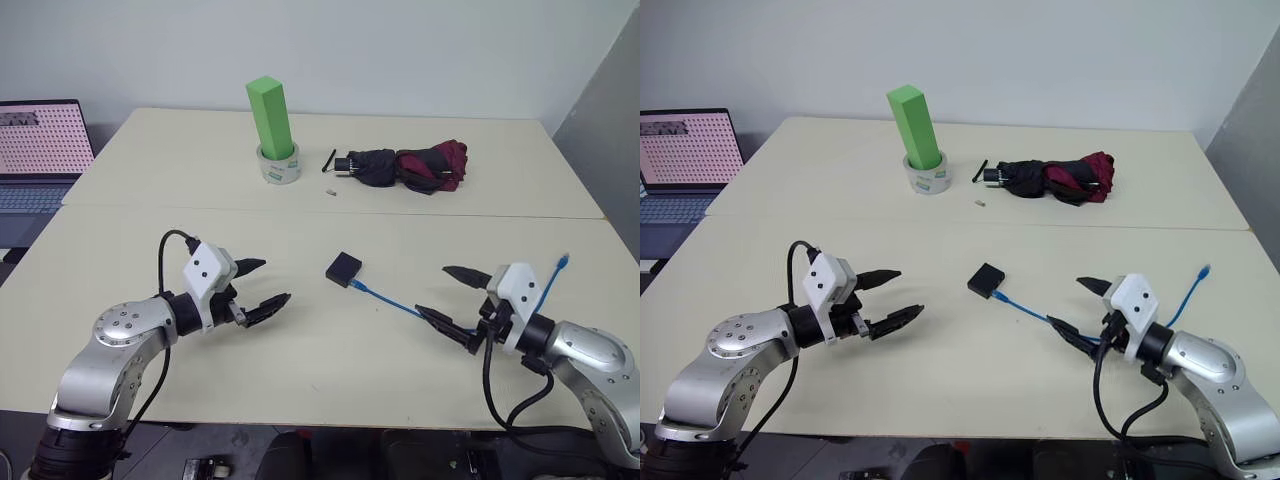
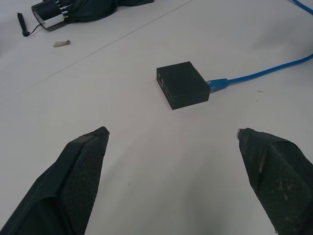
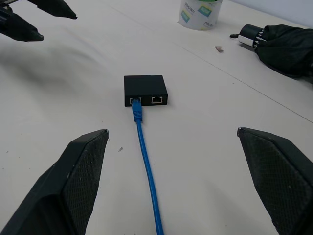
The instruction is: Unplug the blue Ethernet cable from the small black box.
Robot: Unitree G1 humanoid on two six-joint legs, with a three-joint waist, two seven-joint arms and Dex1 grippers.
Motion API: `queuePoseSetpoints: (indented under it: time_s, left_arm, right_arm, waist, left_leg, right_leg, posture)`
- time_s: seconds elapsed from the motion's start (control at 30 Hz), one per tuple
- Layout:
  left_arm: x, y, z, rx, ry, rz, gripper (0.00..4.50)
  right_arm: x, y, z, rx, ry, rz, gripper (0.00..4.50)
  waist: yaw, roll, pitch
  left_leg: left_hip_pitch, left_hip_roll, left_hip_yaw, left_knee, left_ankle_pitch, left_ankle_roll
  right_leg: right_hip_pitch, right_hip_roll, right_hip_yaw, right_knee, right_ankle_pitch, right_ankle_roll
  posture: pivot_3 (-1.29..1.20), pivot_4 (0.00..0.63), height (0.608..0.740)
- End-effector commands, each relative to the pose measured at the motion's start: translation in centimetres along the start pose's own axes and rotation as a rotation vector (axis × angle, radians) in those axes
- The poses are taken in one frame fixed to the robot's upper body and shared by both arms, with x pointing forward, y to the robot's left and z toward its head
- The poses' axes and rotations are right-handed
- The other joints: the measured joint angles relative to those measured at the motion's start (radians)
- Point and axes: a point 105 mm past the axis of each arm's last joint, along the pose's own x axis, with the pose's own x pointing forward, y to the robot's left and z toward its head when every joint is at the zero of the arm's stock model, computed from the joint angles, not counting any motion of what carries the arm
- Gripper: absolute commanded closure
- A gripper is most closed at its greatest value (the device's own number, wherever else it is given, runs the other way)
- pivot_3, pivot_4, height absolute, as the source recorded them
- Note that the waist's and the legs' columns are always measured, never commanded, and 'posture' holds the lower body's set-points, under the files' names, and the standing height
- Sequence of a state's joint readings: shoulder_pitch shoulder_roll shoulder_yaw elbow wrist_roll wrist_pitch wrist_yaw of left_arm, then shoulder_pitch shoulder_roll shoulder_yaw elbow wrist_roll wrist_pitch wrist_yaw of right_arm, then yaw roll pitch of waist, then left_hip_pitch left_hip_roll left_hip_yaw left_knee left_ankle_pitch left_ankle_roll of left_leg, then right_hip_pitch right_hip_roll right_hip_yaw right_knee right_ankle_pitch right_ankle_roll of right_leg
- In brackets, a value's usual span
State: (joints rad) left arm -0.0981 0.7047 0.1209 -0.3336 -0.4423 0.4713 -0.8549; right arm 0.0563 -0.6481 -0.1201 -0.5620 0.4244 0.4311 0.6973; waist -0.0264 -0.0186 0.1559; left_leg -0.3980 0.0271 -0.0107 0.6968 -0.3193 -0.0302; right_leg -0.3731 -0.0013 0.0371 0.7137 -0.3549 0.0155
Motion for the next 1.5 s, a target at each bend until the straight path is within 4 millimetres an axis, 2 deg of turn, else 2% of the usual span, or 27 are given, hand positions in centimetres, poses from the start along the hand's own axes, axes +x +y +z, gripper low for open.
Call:
queuePoseSetpoints:
  time_s: [0.03,0.43,0.63,0.9,1.1,1.23,1.4,1.43,1.5]
  left_arm:
    - [0.0,-0.3,1.2,0.049,-0.030,-0.014,0.02]
    - [0.2,-0.6,0.6,0.051,0.002,-0.038,0.02]
    - [0.5,-1.1,0.3,0.050,0.013,-0.072,0.02]
    - [0.7,-2.5,-0.3,0.033,0.046,-0.182,0.02]
    - [0.7,-2.7,-0.1,0.024,0.037,-0.204,0.02]
    - [0.6,-2.6,-0.2,0.025,0.043,-0.195,0.00]
    - [0.6,-2.3,-0.5,0.023,0.050,-0.178,0.00]
    - [0.6,-2.2,-0.6,0.024,0.052,-0.175,0.00]
    - [0.7,-2.1,-0.5,0.016,0.046,-0.171,0.00]
  right_arm:
    - [-0.2,-0.2,0.9,-0.014,-0.027,-0.007,0.02]
    - [0.6,0.3,0.4,0.015,-0.007,0.010,0.02]
    - [2.8,1.0,0.0,0.037,0.018,0.043,0.02]
    - [9.7,2.8,-2.0,0.024,0.059,0.097,0.02]
    - [12.6,3.4,-3.0,0.024,0.075,0.127,0.02]
    - [13.1,3.2,-3.5,0.007,0.091,0.130,0.68]
    - [12.9,2.9,-3.6,0.013,0.100,0.143,2.08]
    - [12.8,2.9,-3.6,0.013,0.102,0.144,2.20]
    - [12.8,2.8,-3.7,0.003,0.109,0.152,2.73]
  waist:
    - [0.000,0.000,0.000]
    - [0.000,0.000,0.000]
    - [-0.001,0.000,0.000]
    - [-0.004,0.001,0.000]
    - [-0.002,0.001,0.001]
    - [-0.004,0.001,0.001]
    - [-0.003,0.001,0.001]
    - [-0.003,0.001,0.001]
    - [-0.003,0.001,0.001]
  left_leg:
    - [0.000,0.000,0.000,0.000,0.000,0.000]
    - [0.000,0.000,0.000,0.000,0.000,0.000]
    - [0.000,0.000,0.000,0.000,0.000,0.000]
    - [0.000,0.001,0.000,0.000,0.001,-0.002]
    - [-0.001,0.000,-0.001,0.000,0.002,-0.003]
    - [0.000,0.000,-0.001,0.000,0.002,-0.003]
    - [-0.001,0.000,-0.001,0.000,0.002,-0.003]
    - [-0.001,0.000,-0.001,0.000,0.002,-0.003]
    - [0.000,0.000,-0.001,0.000,0.002,-0.003]
  right_leg:
    - [0.000,0.000,0.000,0.000,0.000,0.000]
    - [0.000,0.000,0.000,0.000,0.000,0.000]
    - [0.000,0.000,0.000,0.000,0.000,0.000]
    - [-0.001,0.001,0.000,0.001,0.000,0.000]
    - [-0.001,0.000,-0.001,0.000,0.000,0.000]
    - [-0.001,0.001,-0.001,0.001,0.000,0.000]
    - [-0.001,0.000,-0.001,0.001,0.000,0.000]
    - [-0.001,0.000,-0.001,0.001,0.000,0.000]
    - [-0.001,0.000,-0.001,0.001,0.000,0.000]
  posture:
    - [0.00,0.150,0.740]
    - [0.00,0.150,0.740]
    - [0.00,0.150,0.740]
    - [0.00,0.150,0.740]
    - [0.00,0.150,0.740]
    - [0.00,0.150,0.740]
    - [0.00,0.150,0.740]
    - [0.00,0.150,0.740]
    - [0.00,0.150,0.740]
